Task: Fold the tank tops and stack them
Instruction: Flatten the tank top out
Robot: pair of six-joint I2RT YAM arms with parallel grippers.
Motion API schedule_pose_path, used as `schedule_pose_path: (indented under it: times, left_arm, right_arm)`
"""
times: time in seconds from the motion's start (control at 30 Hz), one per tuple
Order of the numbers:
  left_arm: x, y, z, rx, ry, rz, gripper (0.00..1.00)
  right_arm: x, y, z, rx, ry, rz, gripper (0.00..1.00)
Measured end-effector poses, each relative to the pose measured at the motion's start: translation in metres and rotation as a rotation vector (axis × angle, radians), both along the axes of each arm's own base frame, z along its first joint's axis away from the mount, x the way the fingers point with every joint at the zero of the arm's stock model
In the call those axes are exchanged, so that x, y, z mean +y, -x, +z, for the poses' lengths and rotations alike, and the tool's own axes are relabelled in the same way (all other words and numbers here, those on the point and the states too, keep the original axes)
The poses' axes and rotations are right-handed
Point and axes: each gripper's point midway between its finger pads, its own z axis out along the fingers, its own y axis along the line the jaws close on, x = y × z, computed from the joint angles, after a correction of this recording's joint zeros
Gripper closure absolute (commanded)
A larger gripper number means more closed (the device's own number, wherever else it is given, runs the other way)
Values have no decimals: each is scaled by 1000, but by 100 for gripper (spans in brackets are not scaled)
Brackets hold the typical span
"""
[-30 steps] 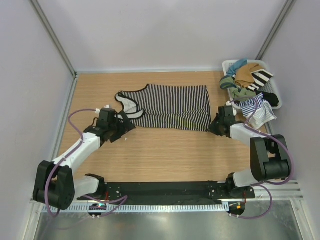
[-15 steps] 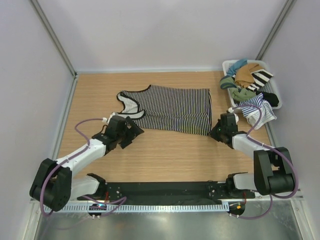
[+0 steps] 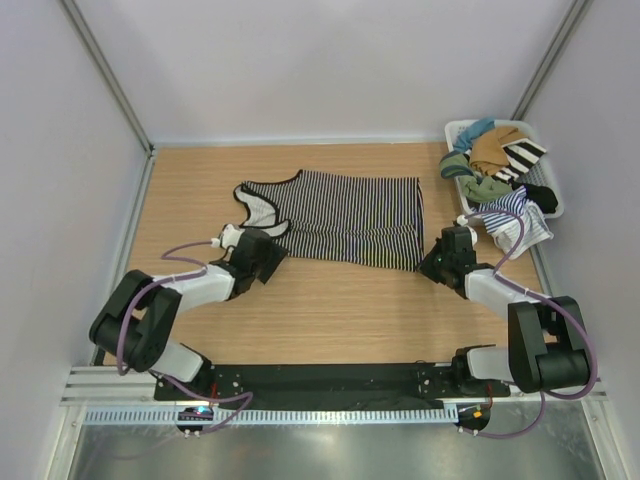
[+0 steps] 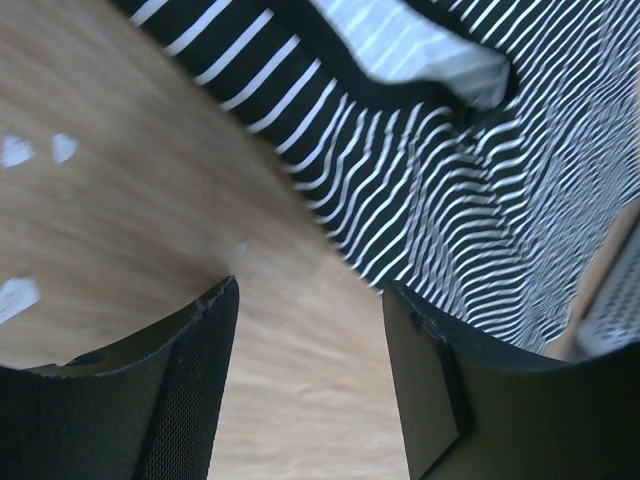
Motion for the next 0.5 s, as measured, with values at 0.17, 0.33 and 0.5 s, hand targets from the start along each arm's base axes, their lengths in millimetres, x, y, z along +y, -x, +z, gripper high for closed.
schedule_pose_path:
  times: [0.17, 0.33, 0.5]
  left_arm:
    - [-8, -28, 2, -52, 56, 84, 41]
    - [-11, -44, 0, -66, 74, 130, 52]
    - [-5, -44, -9, -48, 45, 161, 96]
  right_arm:
    - [0, 0, 0, -1, 0, 0, 99]
    - [0, -1, 3, -9, -2, -1, 99]
    - [0, -1, 4, -9, -6, -6, 99]
